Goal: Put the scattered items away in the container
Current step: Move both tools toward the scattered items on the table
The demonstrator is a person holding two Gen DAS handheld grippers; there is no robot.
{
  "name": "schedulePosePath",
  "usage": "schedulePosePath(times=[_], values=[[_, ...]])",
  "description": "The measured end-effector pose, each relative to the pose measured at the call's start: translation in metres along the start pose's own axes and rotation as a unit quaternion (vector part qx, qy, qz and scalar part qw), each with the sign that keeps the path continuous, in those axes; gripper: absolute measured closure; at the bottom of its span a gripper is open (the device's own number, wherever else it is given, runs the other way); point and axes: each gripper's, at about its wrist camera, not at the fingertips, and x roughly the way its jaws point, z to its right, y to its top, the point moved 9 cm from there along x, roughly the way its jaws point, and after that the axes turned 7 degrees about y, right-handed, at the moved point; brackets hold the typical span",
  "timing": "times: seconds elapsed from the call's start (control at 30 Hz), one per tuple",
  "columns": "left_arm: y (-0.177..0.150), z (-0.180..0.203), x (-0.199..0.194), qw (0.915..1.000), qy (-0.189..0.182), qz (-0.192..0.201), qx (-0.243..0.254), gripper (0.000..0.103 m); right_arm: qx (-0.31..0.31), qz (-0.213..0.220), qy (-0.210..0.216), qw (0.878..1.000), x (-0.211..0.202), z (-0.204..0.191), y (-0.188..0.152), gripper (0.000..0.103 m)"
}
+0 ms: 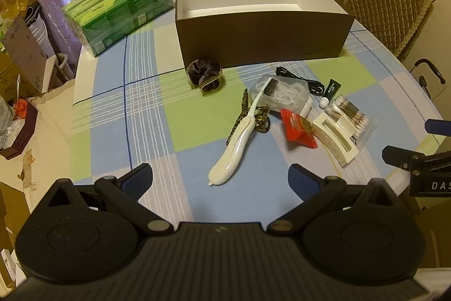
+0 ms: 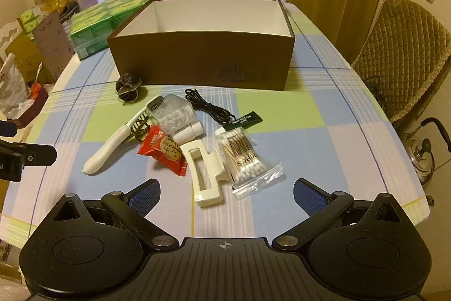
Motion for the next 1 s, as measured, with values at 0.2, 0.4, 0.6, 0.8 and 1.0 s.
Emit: schedulePosePath(times=[0.2, 0.4, 0.6, 0.8, 1.0], values=[[-0.002, -0.002, 0.004, 0.9999, -0.009, -0.006, 0.004, 0.002, 0.003, 0.001, -0.003, 1.0, 0.0, -0.004, -0.001, 0.0], [-0.006, -0.005, 0.007, 0.9998, -0.016, -0.014, 0.007, 0.001, 0.006, 0.001, -0.004, 1.0, 0.002, -0.008, -0.001, 0.0], [-0.007, -0.007, 0.009, 0.9996, -0.022, -0.016, 0.005, 0.001, 0.015, 0.0, -0.004, 1.0, 0.004, -0.007, 0.0, 0.0], [-0.006, -0.009, 0.01, 0.9997, -0.02, -0.017, 0.002, 0.001, 0.008, -0.004, -0.009, 1.0, 0.007, -0.007, 0.002, 0.0], [-0.005, -0.008, 0.014, 0.9995, -0.007, -0.027, -0.017, 0.001, 0.006, -0.007, -0.004, 1.0, 0.012, -0.003, 0.005, 0.0]])
